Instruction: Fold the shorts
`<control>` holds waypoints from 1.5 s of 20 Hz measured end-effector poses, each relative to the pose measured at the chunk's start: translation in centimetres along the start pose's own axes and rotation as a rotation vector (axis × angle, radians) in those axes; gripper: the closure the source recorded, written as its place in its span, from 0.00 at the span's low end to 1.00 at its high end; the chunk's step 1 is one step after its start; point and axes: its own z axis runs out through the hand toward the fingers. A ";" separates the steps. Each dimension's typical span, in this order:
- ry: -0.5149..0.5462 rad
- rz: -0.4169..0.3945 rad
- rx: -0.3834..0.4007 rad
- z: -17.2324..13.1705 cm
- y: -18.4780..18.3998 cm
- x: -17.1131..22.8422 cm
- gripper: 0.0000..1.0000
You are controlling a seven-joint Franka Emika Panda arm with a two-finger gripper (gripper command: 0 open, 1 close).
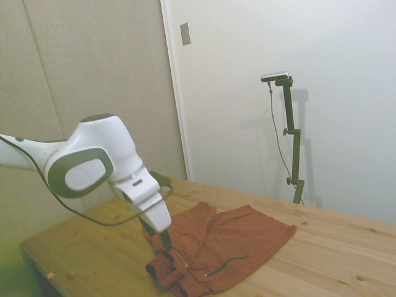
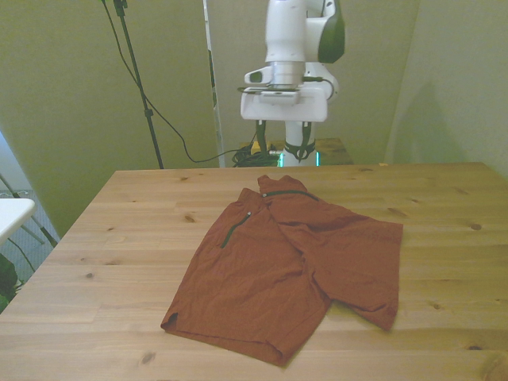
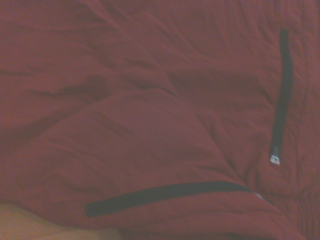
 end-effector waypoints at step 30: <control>0.586 -0.529 -0.240 10.9 -19.5 -23.5 0.00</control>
